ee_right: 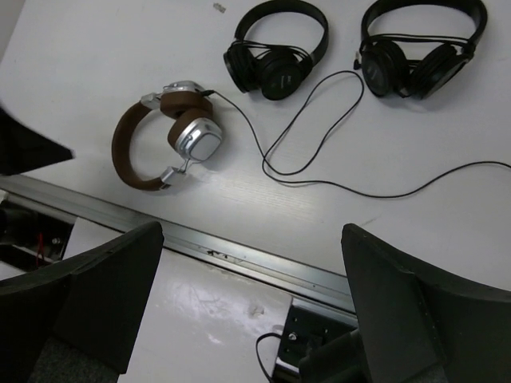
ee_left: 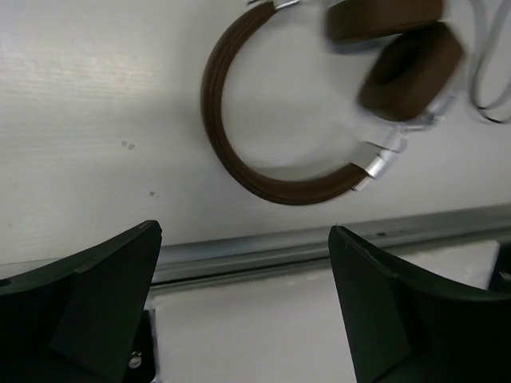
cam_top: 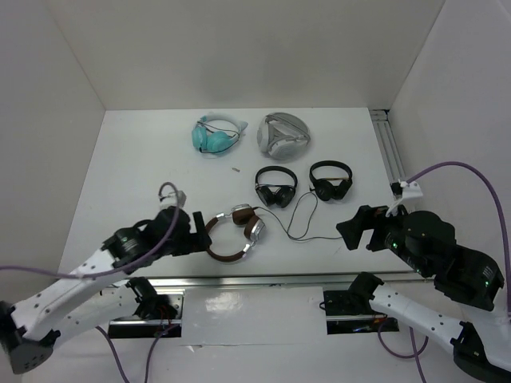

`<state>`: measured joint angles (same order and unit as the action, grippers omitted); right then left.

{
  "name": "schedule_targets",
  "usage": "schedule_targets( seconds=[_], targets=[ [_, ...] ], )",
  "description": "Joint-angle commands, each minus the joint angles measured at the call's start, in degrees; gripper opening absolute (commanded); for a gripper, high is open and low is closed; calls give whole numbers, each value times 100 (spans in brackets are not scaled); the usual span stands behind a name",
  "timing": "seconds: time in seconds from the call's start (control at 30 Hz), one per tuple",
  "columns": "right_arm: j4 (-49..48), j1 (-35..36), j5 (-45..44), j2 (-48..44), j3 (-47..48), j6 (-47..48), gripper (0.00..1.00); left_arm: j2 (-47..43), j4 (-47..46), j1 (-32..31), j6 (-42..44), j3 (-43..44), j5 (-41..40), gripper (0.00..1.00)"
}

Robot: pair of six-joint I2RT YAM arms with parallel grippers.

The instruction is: Wrap the headphones

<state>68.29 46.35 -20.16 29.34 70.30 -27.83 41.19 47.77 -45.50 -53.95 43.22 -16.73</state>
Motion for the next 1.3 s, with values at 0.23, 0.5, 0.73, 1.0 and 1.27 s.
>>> schedule_targets(
  seconds=[0.23, 0.5, 0.73, 1.0, 1.27],
  targets=[
    [-694, -29, 557, -139, -105, 24, 100, 1664, -1832, -179, -1890, -1299, -67, 100],
    [-808, -29, 557, -412, -271, -29, 100, 2076, -1947, -284, -2592, -1431, -286, 100],
    [-861, -29, 619, -412, -342, -29, 100, 2507, -1710, -398, -3322, -1483, -401, 82],
    [-861, -29, 619, -465, -342, -29, 100, 3052, -1771, -451, -3386, -1668, -393, 16],
    [-914, -29, 803, -465, -289, -29, 100, 2738, -324, -1171, -3867, -984, -839, 0]
  ],
)
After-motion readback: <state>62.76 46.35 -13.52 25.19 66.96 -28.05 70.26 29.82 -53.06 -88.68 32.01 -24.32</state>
